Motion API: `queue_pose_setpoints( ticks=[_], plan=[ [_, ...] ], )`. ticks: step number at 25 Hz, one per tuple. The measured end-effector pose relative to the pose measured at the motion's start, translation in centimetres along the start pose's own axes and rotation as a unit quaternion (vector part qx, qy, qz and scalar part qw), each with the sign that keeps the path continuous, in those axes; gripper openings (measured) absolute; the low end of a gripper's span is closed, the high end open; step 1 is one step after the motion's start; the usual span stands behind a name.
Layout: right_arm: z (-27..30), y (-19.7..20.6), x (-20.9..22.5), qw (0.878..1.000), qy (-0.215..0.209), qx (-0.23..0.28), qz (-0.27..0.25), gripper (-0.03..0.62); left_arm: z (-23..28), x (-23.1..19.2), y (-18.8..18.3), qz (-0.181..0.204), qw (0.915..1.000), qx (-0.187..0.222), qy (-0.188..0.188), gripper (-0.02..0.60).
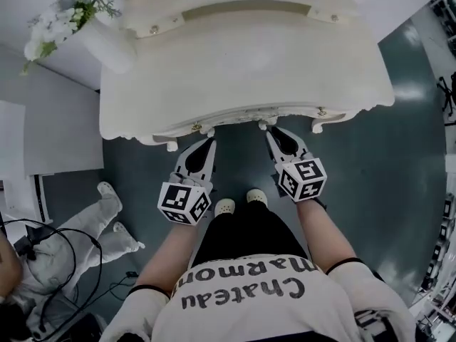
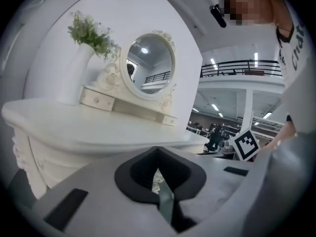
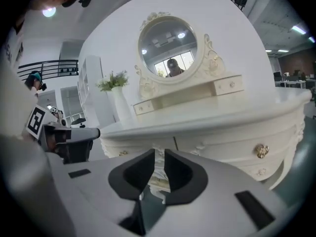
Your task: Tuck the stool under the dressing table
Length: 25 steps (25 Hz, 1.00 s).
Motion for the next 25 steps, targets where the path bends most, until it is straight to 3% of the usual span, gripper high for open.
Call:
queue_pose_setpoints(
  ticks=[7,16,22,25],
  plan=[
    [-1.4,-9.6,-3.9,0.998,-0.019,0.059,-0.016,0.064,-2.1,0.6,-9.6,0.024,0.9982,0.054,-0.015,0.023],
    [-5.8,-19.3,-6.6,0.989,-0.034,0.135,-0.056,0.063,-5.0,4.0,-18.1,0.061,0.9886,0.136,-0.019,0.023],
    [-9.0,-24.1,-8.0,0.983,-0.059,0.164,-0.066,0.057,-6.0,6.3,-22.5,0.082,0.9872,0.137,0.001,0.023],
    [-10.6,-26.0,-8.6,0.982,-0.078,0.167,-0.042,0.051,-6.5,7.4,-23.9,0.089,0.9857,0.142,0.019,0.023]
  ],
)
Point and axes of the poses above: the fingertips, and each gripper's own axes: z forward along the fingers, x to its right, y out of its underside, the point moved 9 cm from there along -z, backward along the fingers, and after that the axes turned 7 degrees about y, right-handed, at the moved point
